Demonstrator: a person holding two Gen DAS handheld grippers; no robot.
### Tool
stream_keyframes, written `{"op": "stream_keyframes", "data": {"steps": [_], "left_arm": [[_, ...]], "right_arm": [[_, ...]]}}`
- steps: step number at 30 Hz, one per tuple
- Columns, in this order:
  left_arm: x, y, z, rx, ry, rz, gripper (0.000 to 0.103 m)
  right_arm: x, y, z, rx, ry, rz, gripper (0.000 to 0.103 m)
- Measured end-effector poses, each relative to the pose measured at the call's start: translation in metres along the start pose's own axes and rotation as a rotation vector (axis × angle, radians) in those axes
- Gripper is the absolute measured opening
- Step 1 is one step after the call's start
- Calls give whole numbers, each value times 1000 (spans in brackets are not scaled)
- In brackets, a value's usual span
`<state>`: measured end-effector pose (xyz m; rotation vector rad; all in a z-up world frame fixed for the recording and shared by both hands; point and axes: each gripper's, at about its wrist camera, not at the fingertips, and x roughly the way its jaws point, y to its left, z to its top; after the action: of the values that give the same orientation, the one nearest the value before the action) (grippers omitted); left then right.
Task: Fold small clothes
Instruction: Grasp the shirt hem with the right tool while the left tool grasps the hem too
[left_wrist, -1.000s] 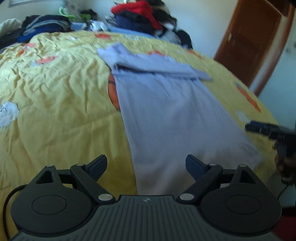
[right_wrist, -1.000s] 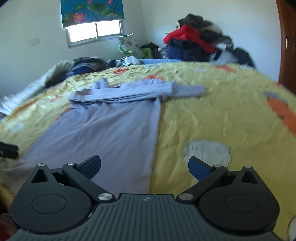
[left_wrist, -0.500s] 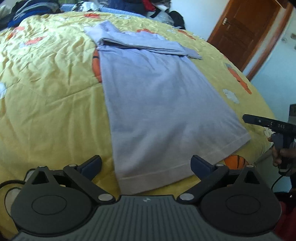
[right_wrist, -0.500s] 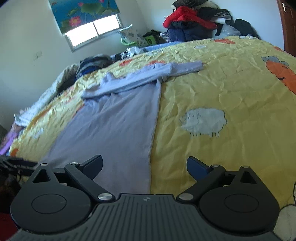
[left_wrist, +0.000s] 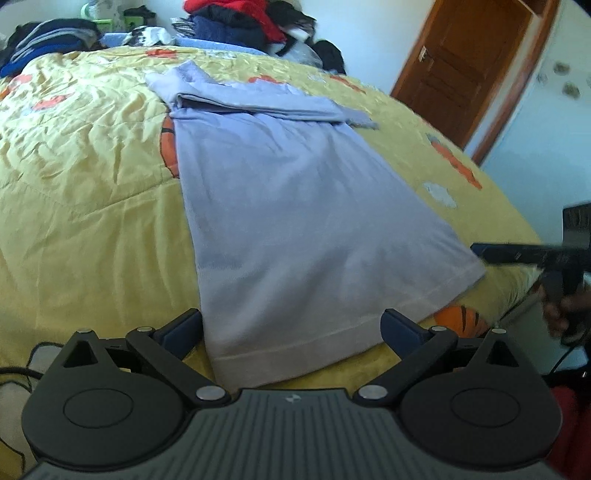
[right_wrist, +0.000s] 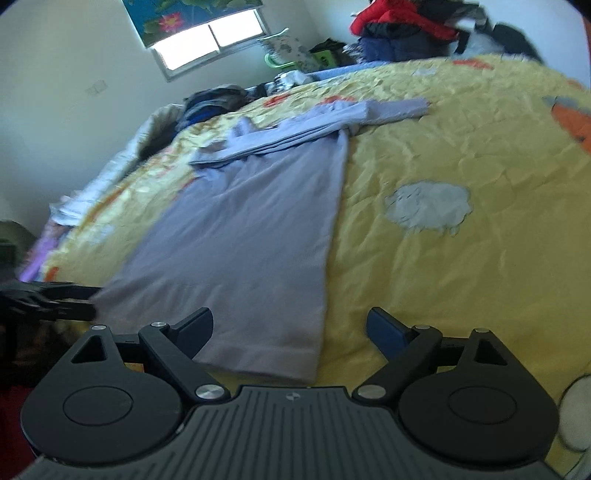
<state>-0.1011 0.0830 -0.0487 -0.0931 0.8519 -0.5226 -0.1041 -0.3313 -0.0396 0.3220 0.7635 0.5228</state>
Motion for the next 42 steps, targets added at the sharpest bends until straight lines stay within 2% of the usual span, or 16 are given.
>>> {"op": "stream_keyframes", "data": {"steps": [2,4,8,11,15,17,18,21,22,23,26,30,34,42], "left_arm": [[1,-2,2,21,19,-5,103],[3,0,4,-4,30,-57,103],[4,9,7,-98,21,-135,102],[5,13,7,-141,17,-162,102],[2,12,6,-133,15,-142,93],[0,11,5,-114,16,-123,82],[-1,12,4,-107,14,-116,80],[-2,10,2,-86,3,-97,67],[-2,10,1,-81,0,-87,51],[0,10,1,-85,6,-82,30],[4,12,1,-112,5,-60,12],[4,9,0,-98,-11,-42,9],[-3,4,1,-81,-57,-49,8],[-23,-3,16,-78,-209,-105,8]], "right_arm": [[0,-8,1,79,10,92,89],[2,-14,1,135,22,172,90],[10,-16,2,193,8,245,89],[18,-8,4,161,16,240,81],[28,6,3,116,51,225,54],[30,12,2,86,76,216,42],[31,14,0,73,89,211,33],[31,13,-4,65,98,184,22],[31,12,-5,69,94,177,17],[31,12,-5,72,91,172,16],[32,20,-6,48,82,141,13],[32,33,-5,1,69,94,5],[29,44,-1,-39,55,62,5],[18,56,18,-69,-27,87,6]]}}
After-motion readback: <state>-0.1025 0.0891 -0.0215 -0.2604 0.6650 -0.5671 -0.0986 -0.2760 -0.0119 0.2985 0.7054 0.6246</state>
